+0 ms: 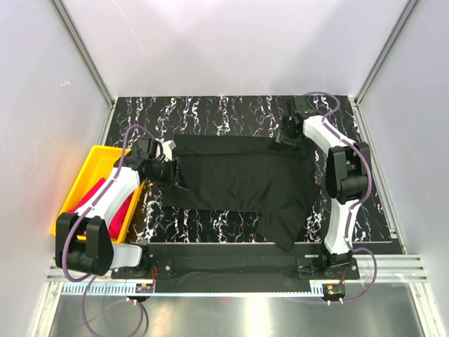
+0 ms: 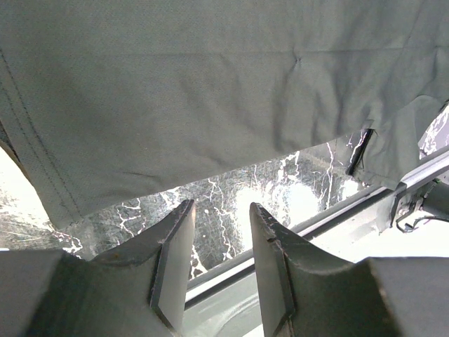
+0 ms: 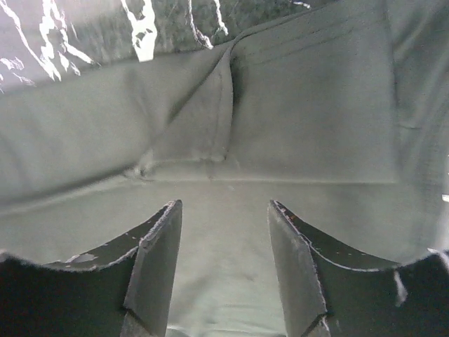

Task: Fold and stack the t-shirts
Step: Fold the tshirt

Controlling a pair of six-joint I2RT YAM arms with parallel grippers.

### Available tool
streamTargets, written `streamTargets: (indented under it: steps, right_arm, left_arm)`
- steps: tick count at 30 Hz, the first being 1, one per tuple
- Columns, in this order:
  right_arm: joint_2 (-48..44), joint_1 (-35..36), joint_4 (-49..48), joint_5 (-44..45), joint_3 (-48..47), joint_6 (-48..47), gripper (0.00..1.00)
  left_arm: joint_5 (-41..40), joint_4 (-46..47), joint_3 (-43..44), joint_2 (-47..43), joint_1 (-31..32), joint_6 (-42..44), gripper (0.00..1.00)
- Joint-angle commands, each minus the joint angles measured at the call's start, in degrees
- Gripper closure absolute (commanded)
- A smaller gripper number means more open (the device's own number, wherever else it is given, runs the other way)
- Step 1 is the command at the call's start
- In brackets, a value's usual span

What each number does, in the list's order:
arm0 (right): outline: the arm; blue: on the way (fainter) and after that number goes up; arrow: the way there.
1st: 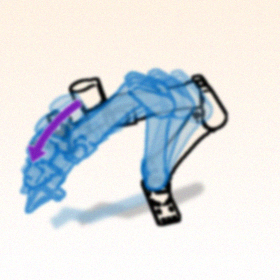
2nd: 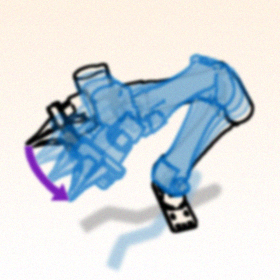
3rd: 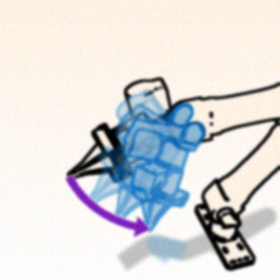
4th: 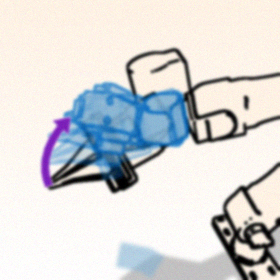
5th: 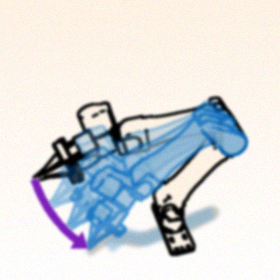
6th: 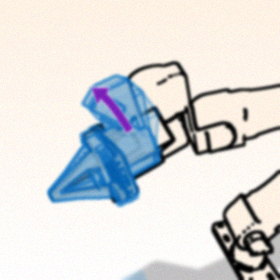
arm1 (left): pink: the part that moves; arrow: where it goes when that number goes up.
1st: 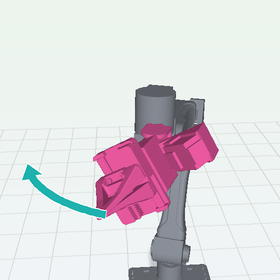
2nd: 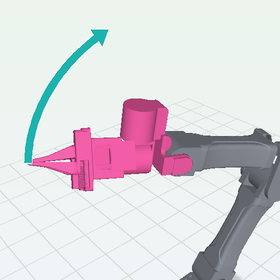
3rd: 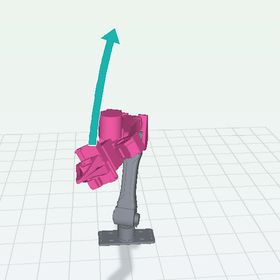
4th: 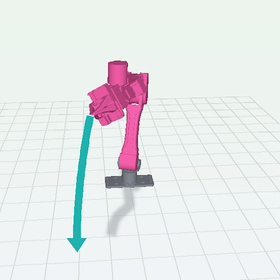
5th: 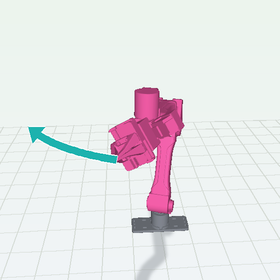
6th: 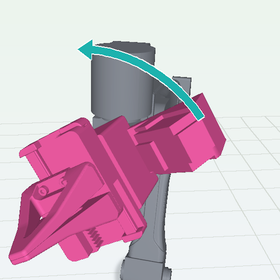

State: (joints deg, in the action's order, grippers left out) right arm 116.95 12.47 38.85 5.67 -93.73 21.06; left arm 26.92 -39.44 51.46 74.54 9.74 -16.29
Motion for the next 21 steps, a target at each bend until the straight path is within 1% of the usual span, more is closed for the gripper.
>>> streamTargets:
  steps: [1,3,6,10,12,14,21]
  right_arm:
    - [-1.1,-4.3,-8.0,-11.5,2.9,11.4,0.4]
    - [0.1,-5.7,-9.7,-15.9,3.6,14.4,0.4]
    - [2.5,-6.1,-11.3,-18.4,3.1,16.5,0.42]
    - [3.6,-6.3,-13.0,-18.1,2.9,17.2,0.48]
    - [3.9,-6.5,-13.4,-18.2,2.7,17.3,0.55]
    - [4.9,-6.7,-13.6,-18.9,2.5,17.9,0.57]
    - [6.5,-7.0,-14.7,-20.6,2.8,19.5,0.57]
  left_arm:
    - [2.6,1.4,1.7,0.8,-0.1,-0.1,0.58]
    - [2.4,1.4,1.6,0.5,-0.2,0.0,0.58]
    - [2.3,1.3,1.4,0.2,-0.2,0.2,0.58]
    - [2.2,1.3,1.4,0.2,-0.1,0.4,0.58]
    - [2.2,1.3,1.4,0.3,-0.2,0.6,0.58]
    - [2.3,1.2,1.4,0.4,-0.2,0.6,0.58]
    - [2.7,1.2,2.0,1.3,-0.1,1.1,0.58]
